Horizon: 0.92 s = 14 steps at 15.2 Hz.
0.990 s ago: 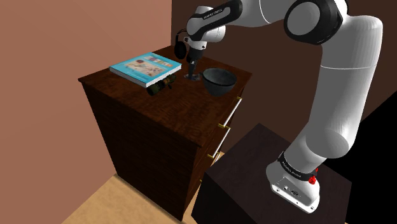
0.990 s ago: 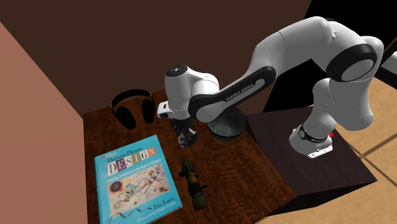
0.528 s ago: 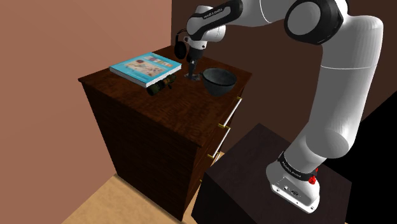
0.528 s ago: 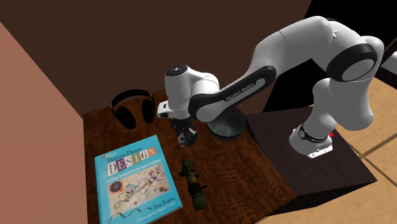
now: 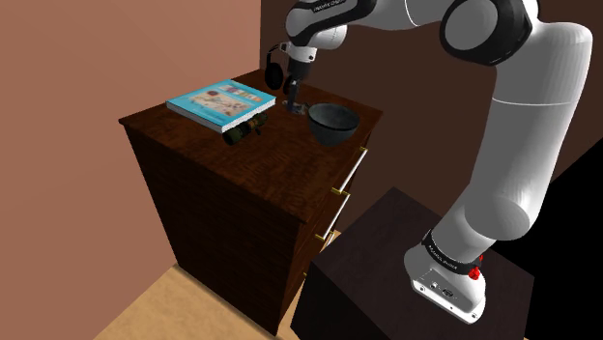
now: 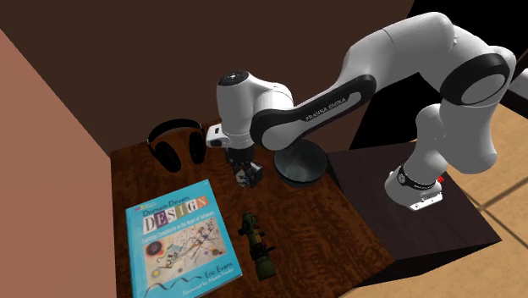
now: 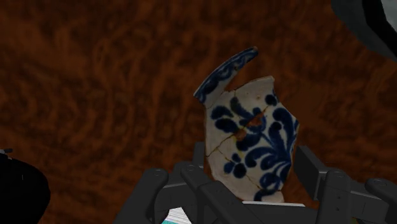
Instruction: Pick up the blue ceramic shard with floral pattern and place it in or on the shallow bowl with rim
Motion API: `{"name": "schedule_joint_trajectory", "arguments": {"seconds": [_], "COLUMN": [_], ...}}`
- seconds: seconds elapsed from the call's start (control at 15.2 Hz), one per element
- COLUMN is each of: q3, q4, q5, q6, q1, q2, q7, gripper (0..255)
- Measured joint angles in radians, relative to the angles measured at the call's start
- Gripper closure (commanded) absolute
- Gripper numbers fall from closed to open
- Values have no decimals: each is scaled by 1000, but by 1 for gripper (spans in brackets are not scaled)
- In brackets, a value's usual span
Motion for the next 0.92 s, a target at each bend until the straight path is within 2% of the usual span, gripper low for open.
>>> {"name": "schedule_joint_trajectory", "arguments": {"seconds": [0.92], "q3": [-5], "q4": [131], "q5": [-14], "q6": [-170], "q1": [-3], "q2": [-40], "q7": [25], "gripper": [255]}}
